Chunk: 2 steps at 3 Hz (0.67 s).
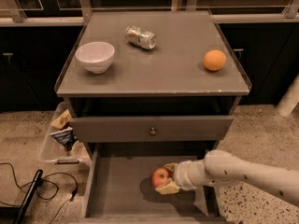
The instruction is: Place apple into middle drawer
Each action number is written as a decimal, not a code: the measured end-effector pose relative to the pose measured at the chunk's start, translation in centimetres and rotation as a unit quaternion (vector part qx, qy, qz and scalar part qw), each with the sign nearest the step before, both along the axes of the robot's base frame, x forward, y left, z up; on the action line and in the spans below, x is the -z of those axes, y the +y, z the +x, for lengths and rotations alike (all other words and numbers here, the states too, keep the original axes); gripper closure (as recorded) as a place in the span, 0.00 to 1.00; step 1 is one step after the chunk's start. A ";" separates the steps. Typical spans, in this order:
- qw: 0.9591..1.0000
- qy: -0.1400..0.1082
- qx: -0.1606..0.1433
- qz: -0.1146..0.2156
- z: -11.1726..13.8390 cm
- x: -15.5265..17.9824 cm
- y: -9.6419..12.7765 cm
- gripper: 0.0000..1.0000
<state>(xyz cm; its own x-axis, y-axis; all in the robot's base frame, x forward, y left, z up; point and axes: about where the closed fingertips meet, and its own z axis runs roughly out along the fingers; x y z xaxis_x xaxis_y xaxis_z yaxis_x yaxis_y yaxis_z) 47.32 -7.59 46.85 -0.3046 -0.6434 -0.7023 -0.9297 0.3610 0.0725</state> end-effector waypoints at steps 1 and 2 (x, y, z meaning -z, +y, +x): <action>0.999 -0.036 0.022 -0.018 2.6 1.7 -1.6 1.00; 0.997 -0.066 0.022 -0.010 4.3 3.3 -2.5 1.00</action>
Offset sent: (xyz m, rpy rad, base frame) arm 0.0623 -0.0405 -0.0564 0.0062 -0.2137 -0.0427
